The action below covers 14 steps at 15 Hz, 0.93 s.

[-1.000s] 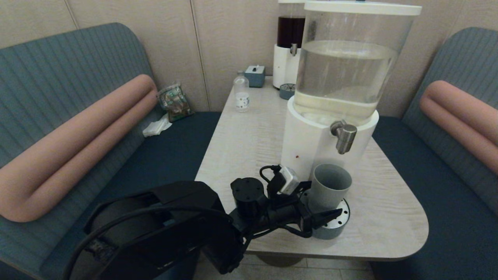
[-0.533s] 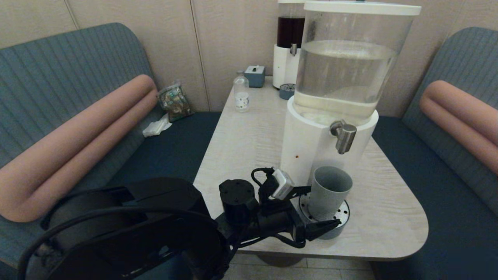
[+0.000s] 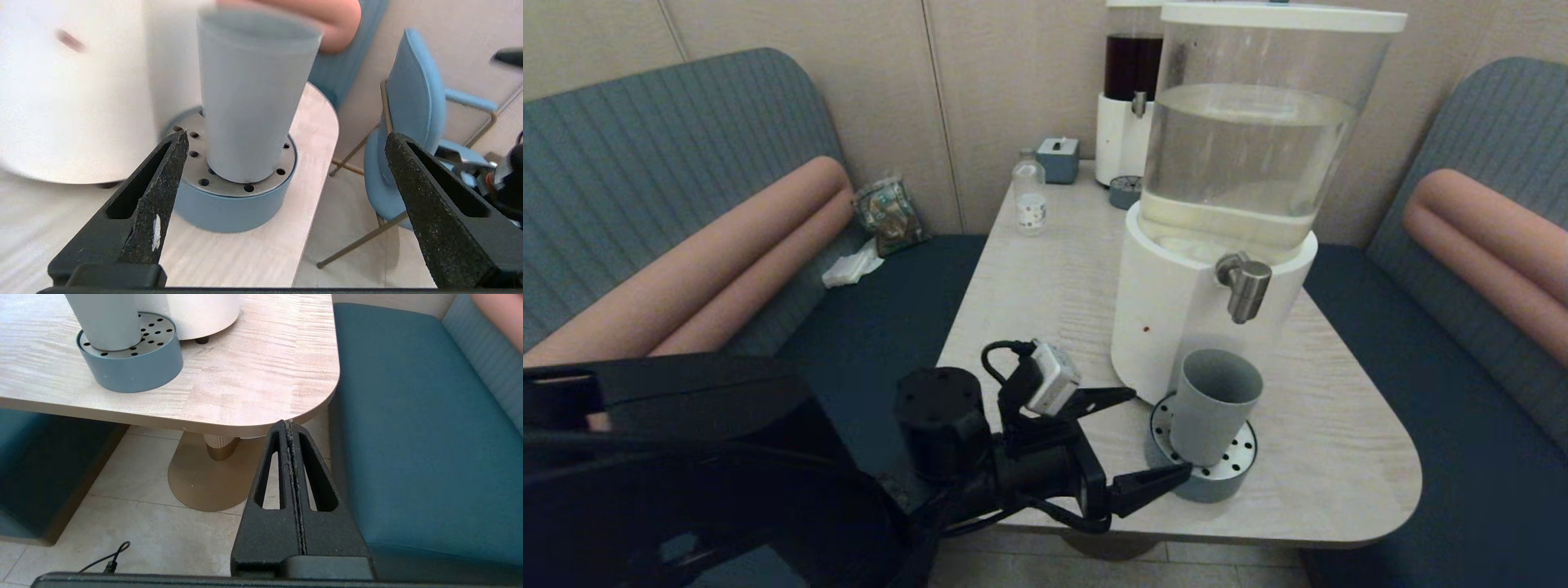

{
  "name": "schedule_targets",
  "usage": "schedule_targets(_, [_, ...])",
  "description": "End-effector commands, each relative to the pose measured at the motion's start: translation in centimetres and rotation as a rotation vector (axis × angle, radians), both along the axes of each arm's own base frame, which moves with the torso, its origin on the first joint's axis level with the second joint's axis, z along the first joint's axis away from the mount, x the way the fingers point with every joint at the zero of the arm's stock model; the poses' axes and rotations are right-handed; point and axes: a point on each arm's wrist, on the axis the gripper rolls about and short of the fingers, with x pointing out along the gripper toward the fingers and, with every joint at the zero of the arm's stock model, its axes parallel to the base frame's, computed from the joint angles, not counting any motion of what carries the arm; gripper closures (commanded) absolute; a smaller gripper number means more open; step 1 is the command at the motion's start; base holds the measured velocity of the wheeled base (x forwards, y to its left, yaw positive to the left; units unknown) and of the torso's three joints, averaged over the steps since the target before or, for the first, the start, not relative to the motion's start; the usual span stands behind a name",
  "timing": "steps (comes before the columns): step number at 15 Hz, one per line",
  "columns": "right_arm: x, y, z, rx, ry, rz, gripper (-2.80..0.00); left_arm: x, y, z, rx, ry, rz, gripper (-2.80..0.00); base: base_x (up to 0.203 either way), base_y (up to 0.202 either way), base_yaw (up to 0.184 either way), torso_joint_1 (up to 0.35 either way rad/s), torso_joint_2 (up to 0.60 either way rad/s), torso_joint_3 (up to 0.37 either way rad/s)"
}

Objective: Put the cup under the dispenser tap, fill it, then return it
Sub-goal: Place it under the water dispenser, then turn on the faucet

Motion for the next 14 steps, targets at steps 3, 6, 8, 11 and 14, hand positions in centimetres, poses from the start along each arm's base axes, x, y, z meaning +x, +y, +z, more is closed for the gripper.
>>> schedule_targets(3, [0.0, 0.0, 0.0, 0.000, 0.000, 0.000, 0.00, -4.6, 5.3, 5.6, -0.080, -0.074, 0.090, -2.80, 0.000, 0.000, 0.000, 0.000, 0.00, 0.000])
schedule_targets(6, [0.0, 0.0, 0.0, 0.000, -0.001, 0.000, 0.00, -8.1, 9.3, 8.7, -0.178, -0.115, 0.217, 0.00, 0.000, 0.000, 0.000, 0.000, 0.00, 0.000])
schedule_targets(8, [0.0, 0.0, 0.0, 0.000, -0.001, 0.000, 0.00, -10.6, 13.1, 11.9, -0.311, -0.210, 0.364, 0.00, 0.000, 0.000, 0.000, 0.000, 0.00, 0.000])
schedule_targets(11, [0.0, 0.0, 0.0, 0.000, -0.001, 0.000, 0.00, -16.5, 18.8, 14.0, -0.463, -0.370, 0.560, 0.00, 0.000, 0.000, 0.000, 0.000, 0.00, 0.000])
schedule_targets(14, [0.0, 0.0, 0.0, 0.000, -0.001, 0.000, 0.00, -23.2, 21.8, 12.9, -0.569, -0.502, 0.667, 0.00, 0.000, 0.000, 0.000, 0.000, 0.00, 0.000])
